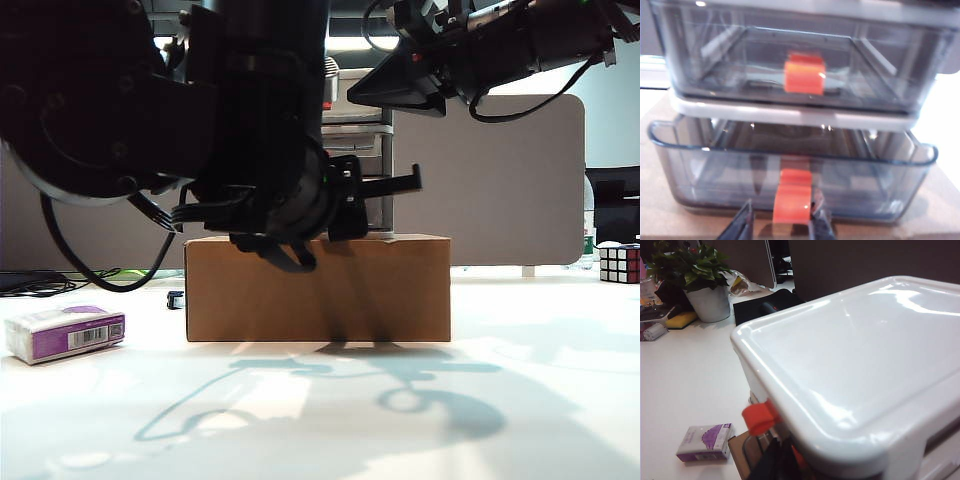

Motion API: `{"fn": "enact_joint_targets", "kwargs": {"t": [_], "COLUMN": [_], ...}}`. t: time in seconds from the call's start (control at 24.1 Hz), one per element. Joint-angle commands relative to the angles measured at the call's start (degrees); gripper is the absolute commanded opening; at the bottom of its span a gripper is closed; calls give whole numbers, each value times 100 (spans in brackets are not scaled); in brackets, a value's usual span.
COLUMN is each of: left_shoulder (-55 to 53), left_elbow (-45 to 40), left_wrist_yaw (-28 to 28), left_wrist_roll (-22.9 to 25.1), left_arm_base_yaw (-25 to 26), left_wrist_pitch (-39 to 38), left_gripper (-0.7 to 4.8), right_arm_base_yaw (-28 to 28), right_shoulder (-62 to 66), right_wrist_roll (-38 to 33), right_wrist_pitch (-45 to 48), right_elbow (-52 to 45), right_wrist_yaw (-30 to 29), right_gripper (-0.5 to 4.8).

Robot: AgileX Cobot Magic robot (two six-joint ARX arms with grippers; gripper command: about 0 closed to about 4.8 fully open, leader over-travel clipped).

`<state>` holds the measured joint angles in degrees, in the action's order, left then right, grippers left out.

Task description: Open the third layer of the drawer on the table, pick up a pack of napkins on the table and put it in, and finally close the drawer.

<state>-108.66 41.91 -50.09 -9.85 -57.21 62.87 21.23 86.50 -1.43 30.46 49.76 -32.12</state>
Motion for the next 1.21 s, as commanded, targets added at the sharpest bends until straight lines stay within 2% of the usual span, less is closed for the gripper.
{"fn": "enact_joint_targets", "kwargs": {"t": [0.04, 0.25, 0.96, 1.21], "left_shoulder": [20, 20, 15, 15], "left_elbow": [20, 20, 50, 81], "left_wrist_yaw": [22, 271, 306, 492], "left_wrist_roll": [42, 44, 44, 46], "left_arm_base_yaw": [37, 70, 105, 157], "left_wrist_pitch": [120, 157, 151, 146], "left_gripper": [133, 124, 124, 116], "right_arm_base_yaw": [-2, -2, -2, -2], "right_shoulder": [-20, -20, -17, -15], "right_wrist_roll": [24, 24, 24, 24], "right_wrist_pitch": [-48, -42, -44, -46], "right_elbow": [24, 24, 24, 24], "right_wrist_yaw": [44, 44, 44, 44], "right_gripper": [-6, -6, -6, -6]}}
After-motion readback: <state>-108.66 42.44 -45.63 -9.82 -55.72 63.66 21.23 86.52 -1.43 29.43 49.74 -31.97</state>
